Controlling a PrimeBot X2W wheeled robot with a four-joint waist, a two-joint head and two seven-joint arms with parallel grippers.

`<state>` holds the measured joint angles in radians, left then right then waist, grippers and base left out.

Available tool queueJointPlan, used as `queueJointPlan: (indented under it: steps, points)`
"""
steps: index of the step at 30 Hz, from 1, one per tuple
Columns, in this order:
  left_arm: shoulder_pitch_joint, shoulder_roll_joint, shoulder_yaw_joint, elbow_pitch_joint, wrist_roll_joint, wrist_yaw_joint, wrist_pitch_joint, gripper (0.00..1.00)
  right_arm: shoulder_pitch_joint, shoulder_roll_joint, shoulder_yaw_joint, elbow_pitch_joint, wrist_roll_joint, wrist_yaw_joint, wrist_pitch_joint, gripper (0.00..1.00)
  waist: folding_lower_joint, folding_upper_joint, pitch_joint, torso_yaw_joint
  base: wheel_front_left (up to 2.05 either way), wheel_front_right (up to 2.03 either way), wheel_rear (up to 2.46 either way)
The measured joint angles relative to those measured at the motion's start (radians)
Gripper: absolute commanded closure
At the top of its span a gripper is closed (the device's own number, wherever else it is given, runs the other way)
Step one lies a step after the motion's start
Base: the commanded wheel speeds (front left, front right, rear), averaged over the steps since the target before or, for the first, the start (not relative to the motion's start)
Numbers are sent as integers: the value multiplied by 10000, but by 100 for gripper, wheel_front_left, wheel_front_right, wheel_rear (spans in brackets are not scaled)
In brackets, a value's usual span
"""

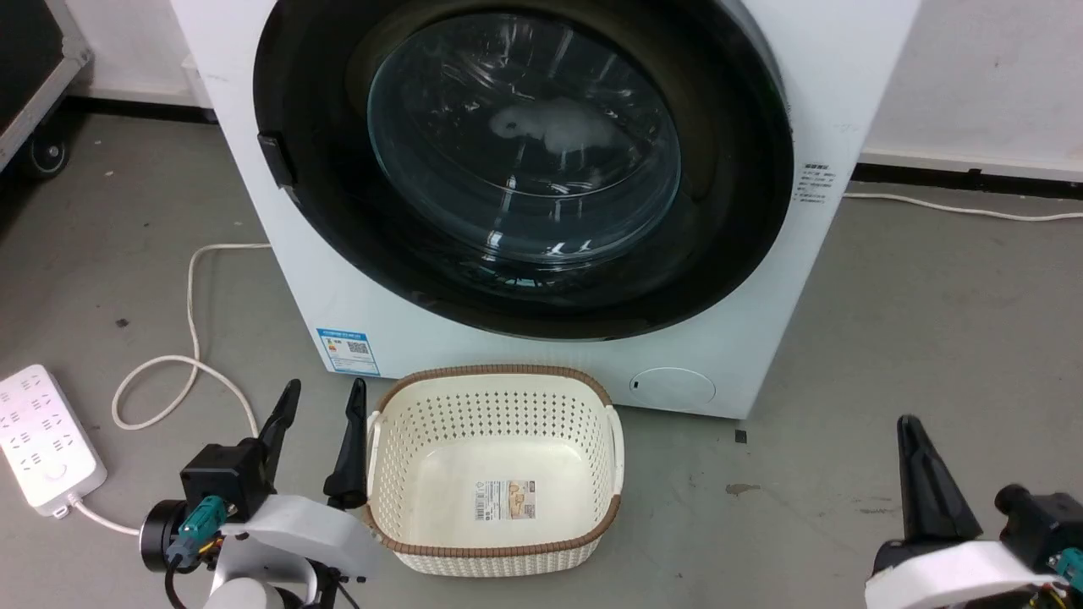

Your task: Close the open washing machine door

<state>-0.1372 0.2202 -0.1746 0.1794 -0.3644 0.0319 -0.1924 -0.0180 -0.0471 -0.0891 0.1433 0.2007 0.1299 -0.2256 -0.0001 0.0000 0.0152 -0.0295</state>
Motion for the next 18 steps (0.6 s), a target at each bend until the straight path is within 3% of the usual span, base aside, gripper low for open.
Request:
queueJointPlan:
  steps: [3, 4, 5, 18]
  points:
    - [-1, 0, -31, -46, -12, 0, 42, 0, 192, -2, 48, -13, 146, 0, 201, 100, 1, 0, -44, -30, 0, 0, 0]
    - [-1, 0, -38, -50, -31, 0, 65, 0, 221, 0, 65, -13, 211, 0, 226, 74, 1, 0, -50, -31, 0, 0, 0]
    - [-1, 2, -48, -50, -58, 0, 71, 0, 243, 0, 65, -25, 230, 0, 265, 0, 1, 0, -57, -31, 0, 0, 0]
    - [-8, 146, -380, -86, 207, 190, 249, 0, 350, 0, 182, -174, 176, 0, 539, 0, 1, 0, -57, 56, 0, 0, 0]
